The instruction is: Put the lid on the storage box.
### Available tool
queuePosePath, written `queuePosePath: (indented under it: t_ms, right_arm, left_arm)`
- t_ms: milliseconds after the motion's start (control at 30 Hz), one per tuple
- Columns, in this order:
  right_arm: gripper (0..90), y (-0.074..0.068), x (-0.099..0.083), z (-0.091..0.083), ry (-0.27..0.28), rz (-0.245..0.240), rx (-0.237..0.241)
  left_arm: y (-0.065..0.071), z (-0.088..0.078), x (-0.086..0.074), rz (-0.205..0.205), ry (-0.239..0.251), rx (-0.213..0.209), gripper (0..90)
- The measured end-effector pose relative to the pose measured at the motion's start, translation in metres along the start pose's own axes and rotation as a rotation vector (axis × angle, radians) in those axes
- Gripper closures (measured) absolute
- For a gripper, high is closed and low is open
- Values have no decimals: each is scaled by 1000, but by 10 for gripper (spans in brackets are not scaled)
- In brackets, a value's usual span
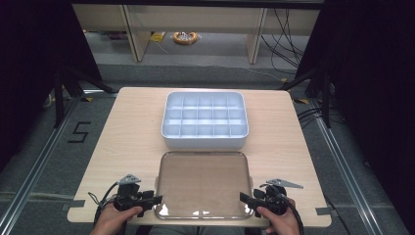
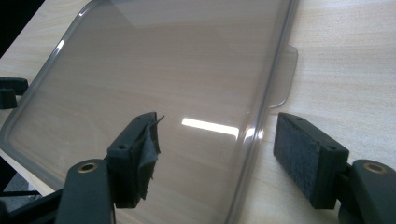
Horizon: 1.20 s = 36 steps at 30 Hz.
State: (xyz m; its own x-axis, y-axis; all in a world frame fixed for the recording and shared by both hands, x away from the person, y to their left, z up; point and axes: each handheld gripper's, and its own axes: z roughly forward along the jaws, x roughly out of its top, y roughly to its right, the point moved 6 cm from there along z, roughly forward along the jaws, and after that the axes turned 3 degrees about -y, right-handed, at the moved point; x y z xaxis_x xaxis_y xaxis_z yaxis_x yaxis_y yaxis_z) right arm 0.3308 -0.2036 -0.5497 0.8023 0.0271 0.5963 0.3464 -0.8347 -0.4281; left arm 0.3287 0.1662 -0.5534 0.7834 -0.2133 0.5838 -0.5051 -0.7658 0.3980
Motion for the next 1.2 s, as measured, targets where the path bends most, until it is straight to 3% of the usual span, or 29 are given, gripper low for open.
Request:
queuePosePath:
  t_ms: [233,267,533,567,667,733,767,800,833,867,900,933,967,1000,1067,1133,1167,1200]
  right_arm:
    - [330,-1,0,2,25,56,21]
    - [364,0,0,1,52,125,42]
    - [499,7,-3,-1,72,149,53]
    - [541,4,-5,-4,54,232,75]
    - [578,5,-7,-4,62,260,96]
    - [613,5,-8,-6,45,308,116]
    - [619,10,-8,-4,58,241,131]
    - [631,12,-8,-3,69,256,121]
    - [641,14,-9,-2,79,238,125]
    - [643,10,-10,-4,59,289,134]
    - [643,10,-10,-4,59,289,134]
    - [643,7,-11,-5,40,321,154]
    - [669,9,-12,-6,56,287,168]
    - [667,9,-13,-5,39,287,168]
    - [668,9,-13,-1,64,251,176]
    - [662,3,-12,-5,51,272,176]
    - [664,5,-6,-8,92,166,174]
    - [664,5,-6,-8,92,166,174]
  left_arm:
    - [2,2,-1,-18,5,0,580]
    - [1,1,-2,-1,1,-4,593]
    - [0,2,-2,29,15,25,634]
    - [0,1,-2,26,18,27,627]
    - [0,1,-2,35,14,18,614]
    - [0,1,-2,37,12,19,581]
    - [0,1,-2,33,16,22,570]
    - [0,1,-2,33,16,22,570]
    - [0,1,-2,26,20,20,569]
    - [1,1,-2,13,30,9,564]
    - [1,1,-2,13,30,9,563]
    - [1,1,-2,9,33,7,563]
    - [1,1,-2,11,35,6,563]
    - [1,1,-2,11,35,6,560]
    - [1,1,-2,10,33,5,556]
    - [2,1,-2,12,38,6,554]
    - [2,1,-2,9,38,-5,532]
    - [2,1,-2,9,38,-5,514]
